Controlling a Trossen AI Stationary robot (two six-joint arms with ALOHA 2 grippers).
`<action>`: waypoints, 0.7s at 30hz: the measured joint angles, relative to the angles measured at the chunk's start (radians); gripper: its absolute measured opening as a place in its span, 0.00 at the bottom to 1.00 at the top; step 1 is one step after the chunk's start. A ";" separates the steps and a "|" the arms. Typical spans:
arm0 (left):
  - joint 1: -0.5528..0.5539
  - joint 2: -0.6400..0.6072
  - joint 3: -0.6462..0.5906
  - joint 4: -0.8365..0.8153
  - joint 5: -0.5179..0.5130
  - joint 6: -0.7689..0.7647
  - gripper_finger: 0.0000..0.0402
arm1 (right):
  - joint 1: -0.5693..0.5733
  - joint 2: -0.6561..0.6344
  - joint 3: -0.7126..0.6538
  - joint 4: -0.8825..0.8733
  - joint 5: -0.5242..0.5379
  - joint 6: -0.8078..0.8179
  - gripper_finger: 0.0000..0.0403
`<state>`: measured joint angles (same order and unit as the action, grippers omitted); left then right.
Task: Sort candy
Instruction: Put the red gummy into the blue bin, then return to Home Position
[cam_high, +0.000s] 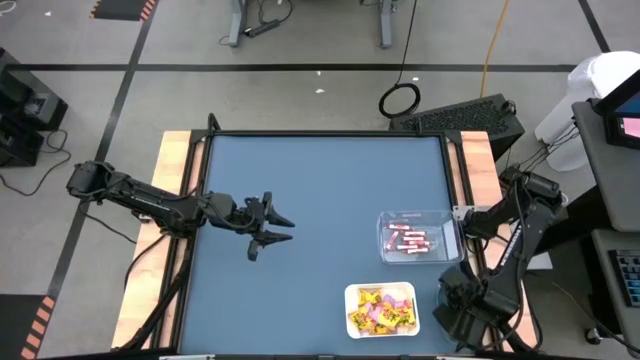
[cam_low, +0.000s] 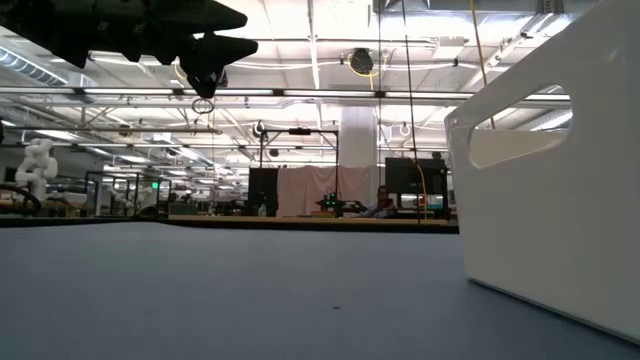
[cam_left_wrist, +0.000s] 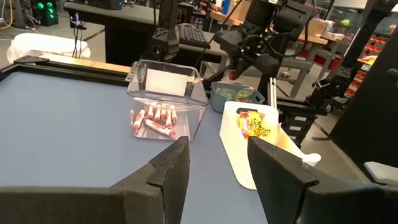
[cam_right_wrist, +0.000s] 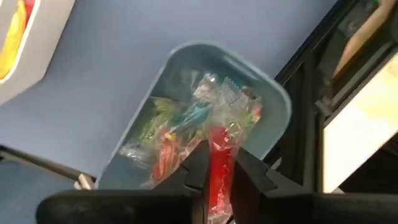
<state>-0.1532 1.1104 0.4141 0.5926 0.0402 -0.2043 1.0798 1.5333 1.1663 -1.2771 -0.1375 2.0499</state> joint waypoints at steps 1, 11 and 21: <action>0.000 0.000 0.000 0.000 0.000 0.000 0.42 | 0.004 0.000 -0.003 0.010 0.001 0.007 0.09; 0.000 0.000 0.000 -0.001 -0.059 0.000 0.42 | 0.031 0.000 -0.005 0.055 0.001 0.086 0.19; 0.000 0.000 0.000 0.017 -0.068 -0.018 0.42 | 0.027 -0.003 0.016 0.033 0.056 -0.015 0.42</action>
<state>-0.1528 1.1107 0.4141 0.6094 -0.0273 -0.2226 1.1068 1.5307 1.1823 -1.2444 -0.0815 2.0353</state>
